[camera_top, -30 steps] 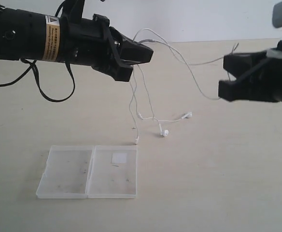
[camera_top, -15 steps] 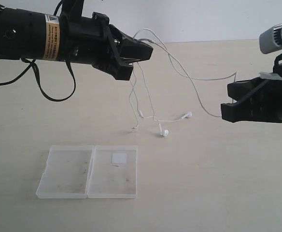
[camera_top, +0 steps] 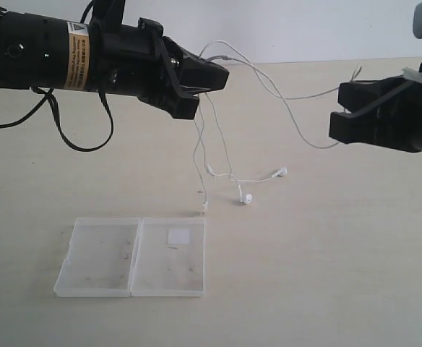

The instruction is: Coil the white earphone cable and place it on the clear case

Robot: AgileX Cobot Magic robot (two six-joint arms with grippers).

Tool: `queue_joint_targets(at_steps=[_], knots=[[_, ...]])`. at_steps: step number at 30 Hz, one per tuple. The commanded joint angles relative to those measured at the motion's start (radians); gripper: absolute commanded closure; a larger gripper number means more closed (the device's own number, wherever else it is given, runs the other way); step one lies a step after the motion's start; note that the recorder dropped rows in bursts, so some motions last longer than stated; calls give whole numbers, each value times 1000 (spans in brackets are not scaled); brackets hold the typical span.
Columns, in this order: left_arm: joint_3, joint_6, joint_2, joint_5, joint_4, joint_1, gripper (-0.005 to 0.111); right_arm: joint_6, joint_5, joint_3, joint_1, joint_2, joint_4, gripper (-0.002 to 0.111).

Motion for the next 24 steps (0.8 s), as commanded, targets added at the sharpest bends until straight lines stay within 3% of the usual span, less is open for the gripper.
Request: queue_joint_targets(at_steps=[1,19,24], knots=[[4,-9,-6,1,-19,3,107,-24,80,-5,-5,1,1,108],[4,4,-6,3,-19,3,107,-66,86,-5,-5,1,-4,108],[4,4,-6,3,-19,3,107,-66,88,-5,-5,1,-2,100]])
